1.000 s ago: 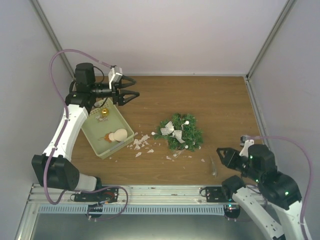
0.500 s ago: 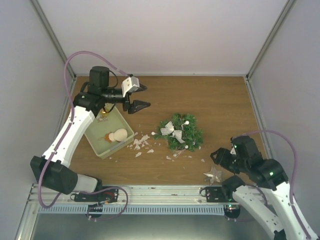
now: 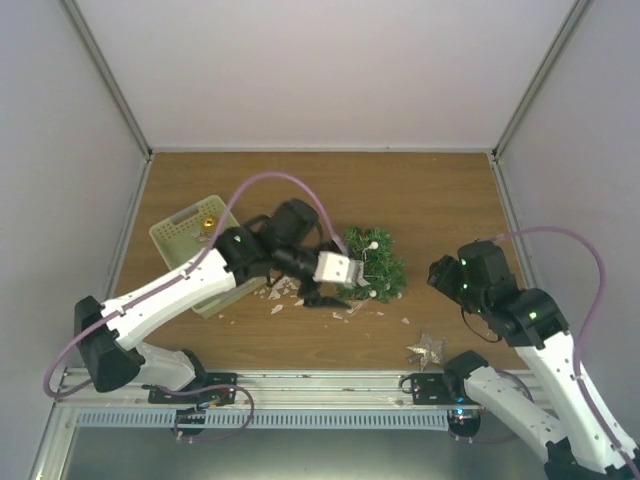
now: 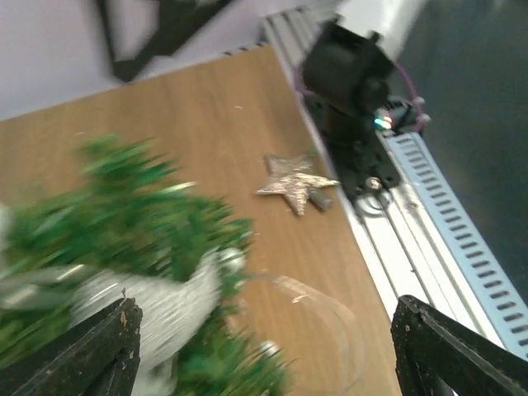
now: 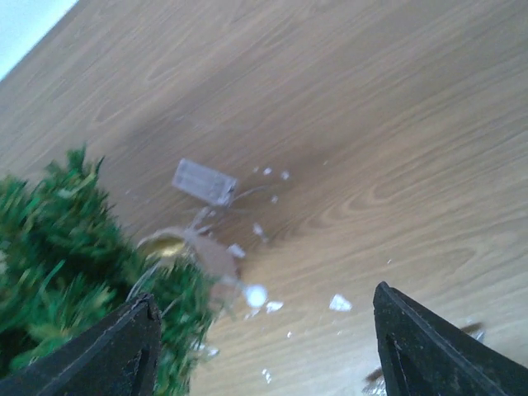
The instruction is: Decorate the small christmas tree
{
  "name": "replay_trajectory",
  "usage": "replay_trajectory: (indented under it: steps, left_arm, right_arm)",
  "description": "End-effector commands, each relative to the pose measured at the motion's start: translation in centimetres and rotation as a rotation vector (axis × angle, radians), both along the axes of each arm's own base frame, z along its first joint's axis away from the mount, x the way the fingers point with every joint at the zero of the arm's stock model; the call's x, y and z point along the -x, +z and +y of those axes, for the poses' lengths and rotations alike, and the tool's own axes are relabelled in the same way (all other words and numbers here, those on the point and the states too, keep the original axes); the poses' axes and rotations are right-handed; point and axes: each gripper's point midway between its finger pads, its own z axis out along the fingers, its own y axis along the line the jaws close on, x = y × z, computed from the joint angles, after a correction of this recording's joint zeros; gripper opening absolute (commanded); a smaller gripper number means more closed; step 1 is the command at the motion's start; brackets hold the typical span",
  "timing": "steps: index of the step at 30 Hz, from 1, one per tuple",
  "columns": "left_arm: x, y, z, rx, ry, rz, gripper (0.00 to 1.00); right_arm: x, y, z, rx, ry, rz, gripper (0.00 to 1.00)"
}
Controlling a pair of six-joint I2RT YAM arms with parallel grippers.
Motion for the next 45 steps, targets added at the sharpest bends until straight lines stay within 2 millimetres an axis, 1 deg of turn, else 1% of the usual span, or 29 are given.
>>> replay_trajectory:
  steps: [1, 2, 3, 6, 8, 10, 12, 14, 16, 19, 22, 25, 30, 33, 38, 45]
  left_arm:
    - [3.0, -3.6, -2.9, -0.124, -0.053, -0.155, 0.82]
    - [3.7, -4.5, -3.6, -0.150, -0.067, -0.180, 0.81]
    - [4.2, -4.9, -4.3, -0.158, -0.079, -0.196, 0.81]
    - [5.2, -4.5, -5.8, -0.113, -0.122, -0.205, 0.82]
    - [5.6, -4.6, -6.8, -0.100, -0.138, -0.218, 0.82]
    - [6.0, -5.5, -7.9, -0.108, -0.146, -0.242, 0.82]
    - [7.0, -6.7, -9.1, -0.119, -0.168, -0.269, 0.82]
    - [7.4, -7.6, -10.3, -0.121, -0.173, -0.295, 0.82]
    - [8.7, -8.7, -11.5, -0.131, -0.208, -0.337, 0.82]
    - [9.6, -11.3, -13.3, -0.154, -0.237, -0.390, 0.82]
    - [9.8, -12.9, -14.8, -0.152, -0.244, -0.405, 0.82]
    - [9.0, -14.9, -15.6, -0.156, -0.220, -0.439, 0.82]
    - [9.1, -18.0, -16.8, -0.178, -0.212, -0.441, 0.80]
    - [8.7, -19.3, -17.7, -0.185, -0.183, -0.471, 0.78]
    - [8.7, -20.9, -18.4, -0.216, -0.167, -0.464, 0.76]
    - [9.6, -24.2, -18.3, -0.285, -0.194, -0.458, 0.75]
  right_arm:
    - [-1.8, 2.7, -2.8, 0.095, -0.141, -0.129, 0.72]
    - [-1.8, 3.4, -3.1, 0.106, -0.152, -0.149, 0.72]
    - [-1.8, 3.9, -3.5, 0.121, -0.159, -0.159, 0.73]
    - [-1.6, 5.4, -4.3, 0.159, -0.178, -0.173, 0.74]
    - [-1.2, 6.5, -5.2, 0.178, -0.216, -0.188, 0.75]
    - [-0.8, 8.1, -6.3, 0.193, -0.262, -0.224, 0.76]
    - [-0.5, 9.2, -7.1, 0.218, -0.291, -0.242, 0.78]
    - [-0.7, 9.8, -7.4, 0.238, -0.297, -0.251, 0.80]
    - [-1.1, 10.2, -7.2, 0.245, -0.287, -0.262, 0.80]
    - [-1.7, 10.7, -6.7, 0.245, -0.262, -0.282, 0.81]
    - [-2.0, 11.1, -6.4, 0.248, -0.249, -0.298, 0.82]
    - [-1.9, 11.5, -6.4, 0.250, -0.237, -0.307, 0.83]
    - [-1.7, 11.4, -6.2, 0.239, -0.218, -0.314, 0.84]
    - [-1.7, 11.3, -6.0, 0.228, -0.204, -0.319, 0.84]
    - [-1.7, 11.0, -5.8, 0.235, -0.186, -0.317, 0.85]
    - [-1.7, 10.9, -5.7, 0.239, -0.173, -0.323, 0.85]
